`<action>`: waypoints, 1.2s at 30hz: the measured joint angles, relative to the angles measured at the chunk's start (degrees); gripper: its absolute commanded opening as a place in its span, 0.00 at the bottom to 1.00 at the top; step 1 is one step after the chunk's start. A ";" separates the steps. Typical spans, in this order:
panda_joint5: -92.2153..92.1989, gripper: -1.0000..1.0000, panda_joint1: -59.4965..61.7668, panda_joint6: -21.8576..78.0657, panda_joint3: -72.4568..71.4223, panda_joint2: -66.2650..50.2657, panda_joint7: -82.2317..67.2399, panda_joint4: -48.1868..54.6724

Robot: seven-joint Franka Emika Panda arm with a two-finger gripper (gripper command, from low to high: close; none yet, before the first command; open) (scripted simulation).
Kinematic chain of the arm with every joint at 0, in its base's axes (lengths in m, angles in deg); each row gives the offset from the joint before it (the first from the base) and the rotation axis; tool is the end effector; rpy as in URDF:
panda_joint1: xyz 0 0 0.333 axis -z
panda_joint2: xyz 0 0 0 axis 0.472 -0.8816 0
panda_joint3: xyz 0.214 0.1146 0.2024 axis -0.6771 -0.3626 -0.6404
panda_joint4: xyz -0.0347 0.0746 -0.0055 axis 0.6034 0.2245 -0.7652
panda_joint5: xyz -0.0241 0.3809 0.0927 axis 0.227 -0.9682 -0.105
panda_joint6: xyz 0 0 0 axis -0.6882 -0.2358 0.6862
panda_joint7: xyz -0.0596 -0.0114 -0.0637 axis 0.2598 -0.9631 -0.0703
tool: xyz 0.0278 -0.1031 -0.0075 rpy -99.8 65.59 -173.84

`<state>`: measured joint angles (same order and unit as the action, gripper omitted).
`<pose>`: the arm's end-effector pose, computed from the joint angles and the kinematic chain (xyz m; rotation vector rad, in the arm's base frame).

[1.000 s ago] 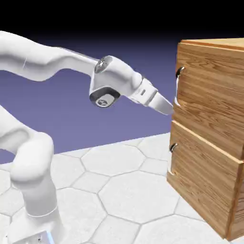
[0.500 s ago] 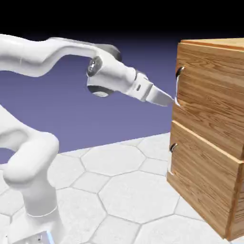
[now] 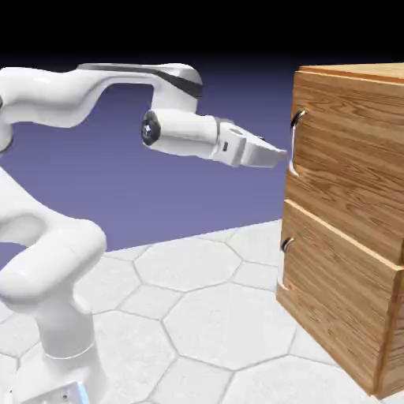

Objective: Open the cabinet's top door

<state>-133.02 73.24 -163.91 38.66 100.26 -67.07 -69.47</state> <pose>0.3832 0.0149 0.5367 -1.9093 0.8522 -1.5795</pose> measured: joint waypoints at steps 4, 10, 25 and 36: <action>-9.97 1.00 3.61 1.01 -3.66 1.37 -7.11 1.33; -24.92 1.00 9.03 2.53 -9.14 3.44 -17.78 3.33; -30.07 0.00 16.00 9.21 -13.42 0.31 -23.62 6.62; -7.74 0.00 -0.33 30.21 9.36 5.32 -17.15 -12.23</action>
<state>-140.76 72.91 -133.70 48.03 105.58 -84.22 -81.71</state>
